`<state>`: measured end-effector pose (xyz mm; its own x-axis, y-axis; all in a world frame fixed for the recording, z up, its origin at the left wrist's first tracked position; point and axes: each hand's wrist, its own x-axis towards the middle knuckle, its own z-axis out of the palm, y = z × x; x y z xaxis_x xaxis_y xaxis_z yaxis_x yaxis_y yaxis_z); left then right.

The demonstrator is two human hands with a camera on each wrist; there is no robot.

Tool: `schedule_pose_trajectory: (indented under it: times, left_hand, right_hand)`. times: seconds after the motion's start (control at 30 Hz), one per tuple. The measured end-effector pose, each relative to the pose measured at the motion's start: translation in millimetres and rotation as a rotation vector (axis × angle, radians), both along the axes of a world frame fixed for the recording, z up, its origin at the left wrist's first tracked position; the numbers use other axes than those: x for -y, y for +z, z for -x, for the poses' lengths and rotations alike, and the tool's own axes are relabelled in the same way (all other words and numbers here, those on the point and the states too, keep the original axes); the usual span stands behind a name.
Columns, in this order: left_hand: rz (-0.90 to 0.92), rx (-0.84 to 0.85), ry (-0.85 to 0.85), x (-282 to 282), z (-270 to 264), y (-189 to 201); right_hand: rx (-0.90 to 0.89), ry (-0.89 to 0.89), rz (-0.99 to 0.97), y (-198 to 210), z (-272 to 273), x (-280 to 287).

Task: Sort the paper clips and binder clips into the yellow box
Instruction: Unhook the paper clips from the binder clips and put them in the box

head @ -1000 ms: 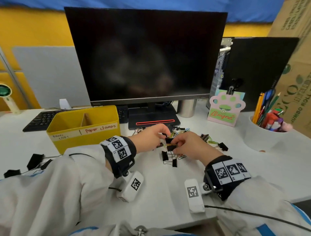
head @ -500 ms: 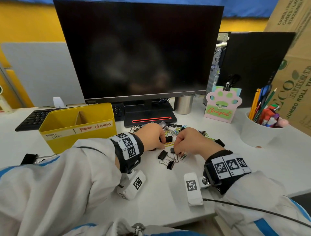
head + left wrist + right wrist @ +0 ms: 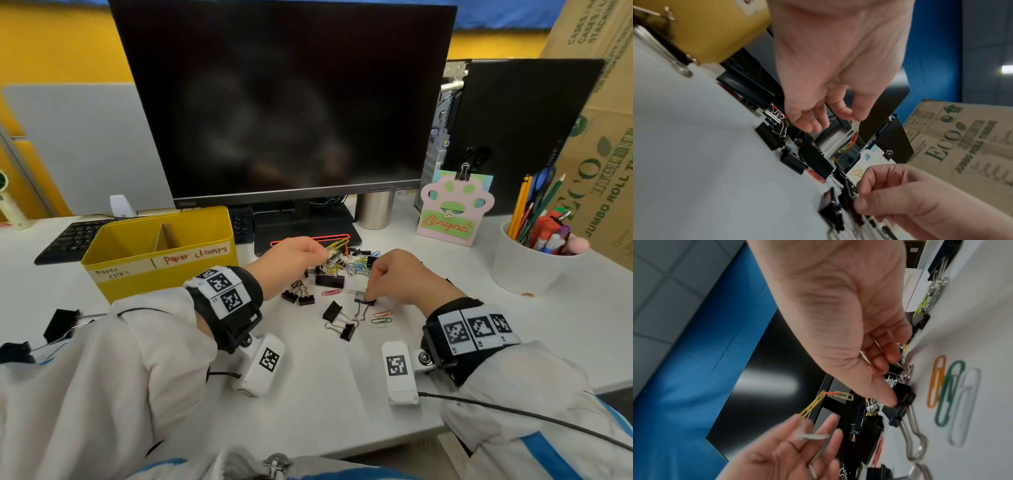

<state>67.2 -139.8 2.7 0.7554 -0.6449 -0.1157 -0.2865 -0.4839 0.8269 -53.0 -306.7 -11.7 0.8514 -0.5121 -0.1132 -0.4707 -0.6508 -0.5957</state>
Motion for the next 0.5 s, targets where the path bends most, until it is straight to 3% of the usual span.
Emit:
schedule_pose_trajectory:
  times: [0.07,0.2,0.27,0.33,0.37,0.4,0.5]
  left_hand:
    - [0.139,-0.198,0.012,-2,0,1]
    - [0.664,-0.718,0.09,-14,5,3]
    - [0.725,-0.819,0.134,-11,5,3]
    - [0.658,-0.831,0.191,-7,6,4]
    - [0.568,-0.802,0.2,-5,9,6]
    - [0.419,-0.668,0.164,-3,8,5]
    - [-0.071,0.067,-0.048,3,9,-4]
  right_hand:
    - [0.035,-0.009,0.01,0,-1,0]
    - [0.055,-0.013,-0.047,0,0,-1]
    - [0.016,0.008,-0.062,1,2,-3]
    - [-0.025,0.02,-0.065,1,3,-6]
    - [-0.03,0.018,-0.067,1,3,-6]
    - [-0.028,0.015,-0.068,0,2,-7]
    - [-0.02,0.023,-0.043,-1,-1,-8]
